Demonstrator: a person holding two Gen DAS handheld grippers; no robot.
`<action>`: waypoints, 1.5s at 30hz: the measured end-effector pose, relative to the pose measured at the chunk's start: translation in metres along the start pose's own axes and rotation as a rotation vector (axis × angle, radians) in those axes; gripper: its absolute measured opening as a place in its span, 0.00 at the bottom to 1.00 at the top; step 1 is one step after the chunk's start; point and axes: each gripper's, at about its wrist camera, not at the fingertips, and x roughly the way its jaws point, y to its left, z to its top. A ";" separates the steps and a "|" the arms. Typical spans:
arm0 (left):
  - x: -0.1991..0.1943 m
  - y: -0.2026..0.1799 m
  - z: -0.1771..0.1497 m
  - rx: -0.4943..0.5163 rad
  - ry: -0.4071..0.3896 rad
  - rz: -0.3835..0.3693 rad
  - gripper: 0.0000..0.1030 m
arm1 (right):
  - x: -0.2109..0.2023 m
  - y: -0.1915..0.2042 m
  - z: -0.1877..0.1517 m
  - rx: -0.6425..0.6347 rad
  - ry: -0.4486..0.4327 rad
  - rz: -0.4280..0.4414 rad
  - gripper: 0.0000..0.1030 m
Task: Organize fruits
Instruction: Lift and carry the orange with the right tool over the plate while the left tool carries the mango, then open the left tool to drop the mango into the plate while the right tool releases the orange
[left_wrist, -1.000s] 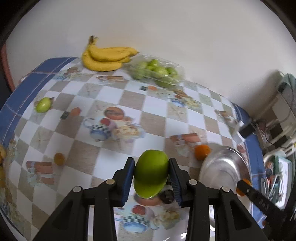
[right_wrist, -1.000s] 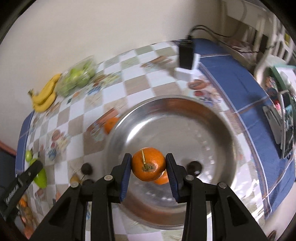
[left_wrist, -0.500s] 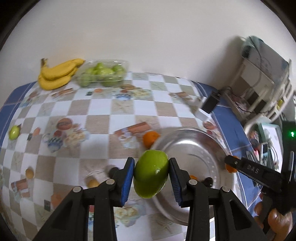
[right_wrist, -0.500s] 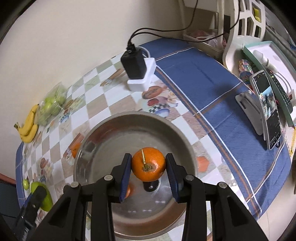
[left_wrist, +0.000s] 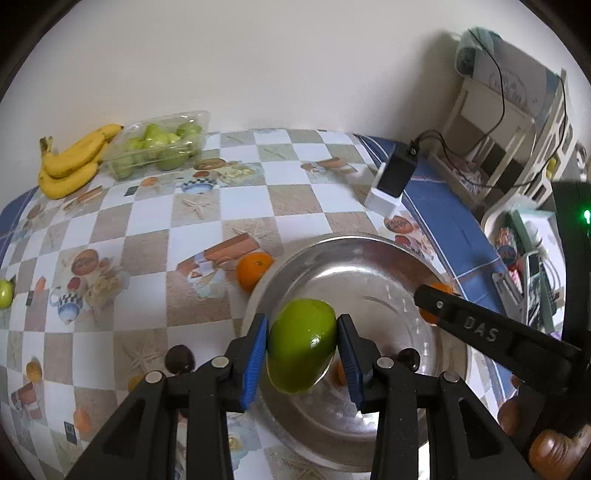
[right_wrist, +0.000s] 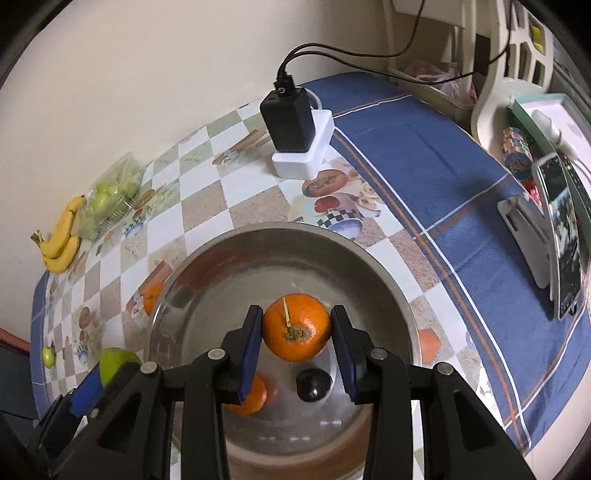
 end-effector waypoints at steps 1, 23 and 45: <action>0.004 -0.002 0.000 0.006 0.005 0.005 0.39 | 0.003 0.002 0.000 -0.010 -0.003 -0.005 0.38; 0.033 -0.016 -0.007 0.054 0.041 0.041 0.39 | 0.033 0.003 -0.005 -0.031 0.052 -0.001 0.38; 0.017 -0.014 -0.001 0.042 0.007 0.023 0.40 | 0.021 0.003 -0.002 -0.012 0.024 0.010 0.46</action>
